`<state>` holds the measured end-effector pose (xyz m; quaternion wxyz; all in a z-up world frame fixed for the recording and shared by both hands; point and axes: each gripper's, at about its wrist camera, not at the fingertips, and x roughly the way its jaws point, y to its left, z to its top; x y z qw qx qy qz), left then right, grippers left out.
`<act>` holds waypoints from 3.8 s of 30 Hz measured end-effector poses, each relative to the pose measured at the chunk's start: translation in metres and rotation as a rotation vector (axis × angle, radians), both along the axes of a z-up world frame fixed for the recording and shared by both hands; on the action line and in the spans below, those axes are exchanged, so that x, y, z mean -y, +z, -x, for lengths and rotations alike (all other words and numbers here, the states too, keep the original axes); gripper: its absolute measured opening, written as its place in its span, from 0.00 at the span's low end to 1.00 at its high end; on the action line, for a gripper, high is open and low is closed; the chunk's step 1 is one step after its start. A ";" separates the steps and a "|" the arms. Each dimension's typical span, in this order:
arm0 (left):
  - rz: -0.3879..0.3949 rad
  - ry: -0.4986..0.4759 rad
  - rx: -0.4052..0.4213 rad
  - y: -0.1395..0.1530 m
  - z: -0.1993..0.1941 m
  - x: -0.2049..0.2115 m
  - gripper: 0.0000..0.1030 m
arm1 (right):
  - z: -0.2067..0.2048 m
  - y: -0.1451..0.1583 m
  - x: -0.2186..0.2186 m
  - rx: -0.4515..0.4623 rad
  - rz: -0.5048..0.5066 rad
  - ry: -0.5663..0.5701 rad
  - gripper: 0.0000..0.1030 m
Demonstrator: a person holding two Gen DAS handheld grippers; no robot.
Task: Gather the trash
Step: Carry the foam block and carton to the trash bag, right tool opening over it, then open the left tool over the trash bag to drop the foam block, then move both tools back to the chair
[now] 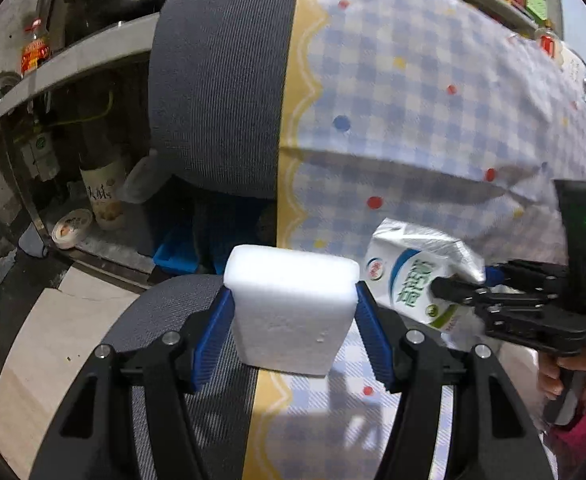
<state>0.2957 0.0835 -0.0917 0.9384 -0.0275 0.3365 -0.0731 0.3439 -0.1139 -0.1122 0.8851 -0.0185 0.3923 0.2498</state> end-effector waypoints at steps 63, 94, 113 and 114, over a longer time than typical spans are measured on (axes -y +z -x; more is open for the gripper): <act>0.021 -1.012 0.092 0.003 0.386 0.368 0.58 | 0.587 0.018 0.319 0.117 0.008 -1.223 0.60; -0.045 -1.138 0.039 -0.014 0.398 0.397 0.87 | 0.623 0.030 0.345 0.230 -0.045 -1.328 0.61; -0.114 -0.448 0.052 -0.013 0.248 0.193 0.87 | 0.452 0.020 0.232 0.126 -0.043 -0.839 0.61; -0.111 -0.432 0.046 -0.013 0.240 0.188 0.87 | 0.442 0.020 0.229 0.123 -0.040 -0.823 0.61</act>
